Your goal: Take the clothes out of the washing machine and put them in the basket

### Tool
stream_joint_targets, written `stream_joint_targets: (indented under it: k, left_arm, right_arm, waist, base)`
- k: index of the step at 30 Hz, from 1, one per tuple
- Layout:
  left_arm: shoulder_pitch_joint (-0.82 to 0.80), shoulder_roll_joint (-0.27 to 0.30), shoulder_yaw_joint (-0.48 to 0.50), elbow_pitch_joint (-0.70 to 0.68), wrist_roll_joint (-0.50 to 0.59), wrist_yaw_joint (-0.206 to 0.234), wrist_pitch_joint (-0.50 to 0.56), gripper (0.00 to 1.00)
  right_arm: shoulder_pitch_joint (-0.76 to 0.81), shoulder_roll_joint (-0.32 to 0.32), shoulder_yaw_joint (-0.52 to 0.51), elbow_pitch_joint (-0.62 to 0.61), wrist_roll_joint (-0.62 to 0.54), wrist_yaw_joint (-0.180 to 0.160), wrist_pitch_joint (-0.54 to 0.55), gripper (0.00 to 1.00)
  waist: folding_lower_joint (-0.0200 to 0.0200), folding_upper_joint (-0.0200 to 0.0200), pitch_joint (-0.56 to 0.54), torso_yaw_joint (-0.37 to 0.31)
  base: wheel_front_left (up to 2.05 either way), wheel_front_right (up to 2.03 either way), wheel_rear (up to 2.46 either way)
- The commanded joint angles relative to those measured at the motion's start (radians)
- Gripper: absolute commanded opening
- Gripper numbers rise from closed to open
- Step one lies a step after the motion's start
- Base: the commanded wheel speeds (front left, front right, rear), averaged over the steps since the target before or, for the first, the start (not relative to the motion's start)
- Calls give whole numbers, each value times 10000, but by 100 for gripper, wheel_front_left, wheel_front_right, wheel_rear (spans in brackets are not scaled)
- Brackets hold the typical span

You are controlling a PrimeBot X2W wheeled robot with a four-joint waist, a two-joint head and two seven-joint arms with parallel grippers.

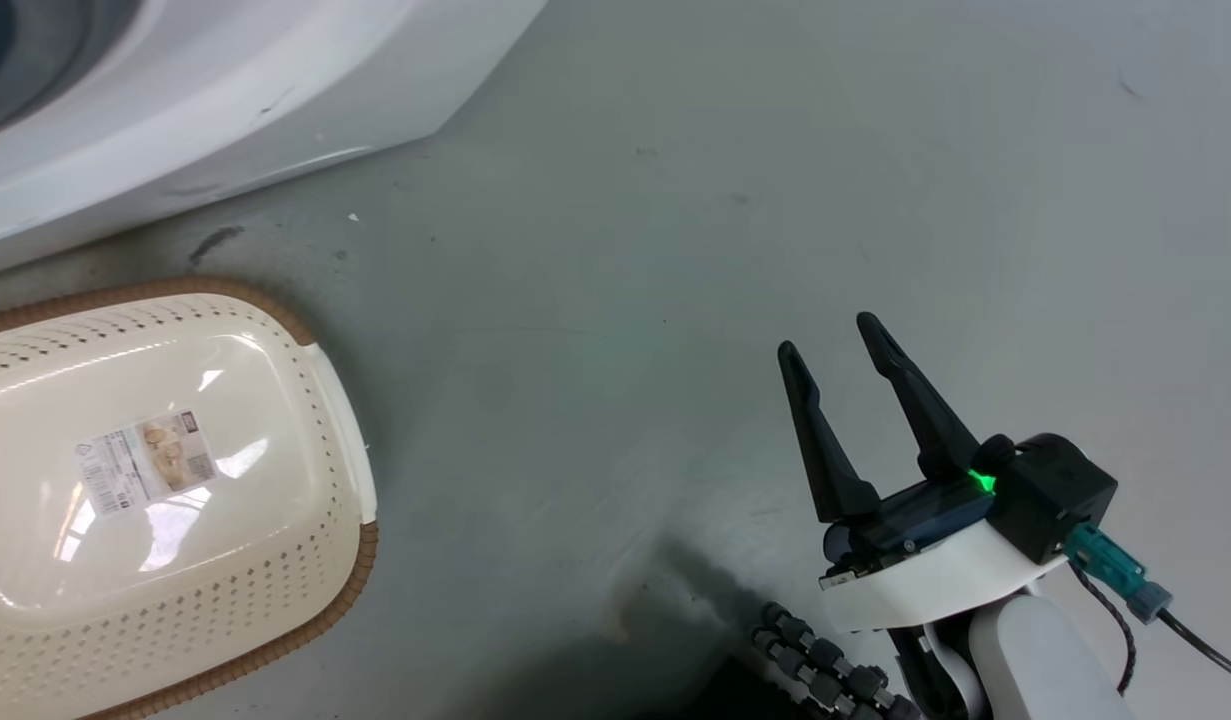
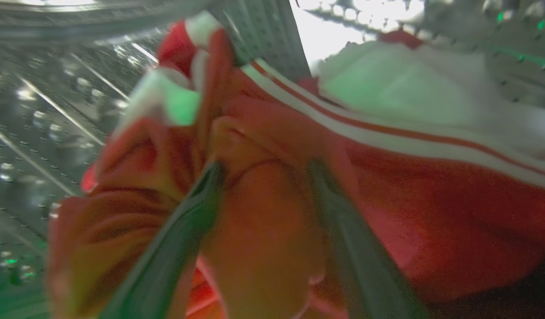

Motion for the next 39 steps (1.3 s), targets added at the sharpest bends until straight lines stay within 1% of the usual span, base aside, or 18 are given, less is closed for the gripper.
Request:
stream_joint_targets:
  k: [1,2,3,4,5,7,11,16,20,25,30,32,35,38,39]
  left_arm:
    - [-62,51,-38,-16,0,80,395,100]
    - [33,53,-25,-51,-46,106,642,100]
    - [33,53,-25,-51,-46,106,642,100]
    - [89,57,-20,-129,-51,188,825,100]
    - [171,75,-29,-241,-40,227,969,98]
    - [280,190,-23,-594,-22,403,1049,0]
    - [685,428,83,-1320,-98,762,1018,0]
    - [1231,668,273,-2384,-191,1274,463,0]
    - [1834,722,496,-3113,-393,1658,-514,0]
    - [2772,479,896,-3543,-849,2129,-1935,0]
    - [3671,77,1278,-3400,-1434,2283,-3823,0]
    - [4132,-194,1418,-3215,-1688,2301,-4685,0]
    - [4776,-561,1618,-2905,-2026,2272,-5923,0]
    - [5434,-858,1808,-2545,-2354,2193,-6959,0]
    - [5608,-950,1805,-2450,-2407,2098,-7181,0]
  right_arm:
    - [-250,35,91,5,67,-7,-31,100]
    - [-229,30,130,3,115,-8,-31,100]
    - [-229,30,130,3,115,-8,-31,100]
    - [-221,29,175,-1,143,-7,-31,100]
    - [-223,30,218,-16,177,-7,-31,100]
    - [-266,30,272,-45,246,-7,-31,100]
    - [-339,30,291,-35,342,-7,-32,100]
    - [-398,30,192,31,359,-7,-32,100]
    - [-368,29,101,96,297,-7,-32,100]
    - [-235,27,-94,138,225,-7,-32,100]
    - [36,27,-323,281,23,-7,-29,100]
    - [158,23,-415,374,-51,-7,-28,100]
    - [392,23,-573,502,-201,-7,-28,100]
    - [656,23,-721,603,-342,-7,-28,100]
    - [745,23,-770,647,-401,-8,-25,100]
  waist:
    - [-1,0,170,-162]
    - [-1,0,183,-181]
    - [-1,0,183,-181]
    - [-1,0,198,-203]
    - [-1,0,211,-224]
    - [-1,0,254,-270]
    - [-1,0,268,-316]
    - [-1,0,169,-299]
    - [-1,0,-78,-197]
    - [-1,0,-569,-2]
    - [-1,0,-1301,271]
    - [-1,0,-1719,381]
    - [-1,0,-2414,578]
    - [-1,0,-3066,777]
    - [-1,0,-3243,841]
  base:
    - [0,0,0]
    - [0,0,0]
    - [0,0,0]
    - [0,0,0]
    - [0,0,0]
    - [0,0,0]
    - [0,0,0]
    - [0,0,0]
    - [0,0,0]
    - [0,0,0]
    - [0,0,0]
    - [0,0,0]
    - [0,0,0]
    - [0,0,0]
    - [0,0,0]
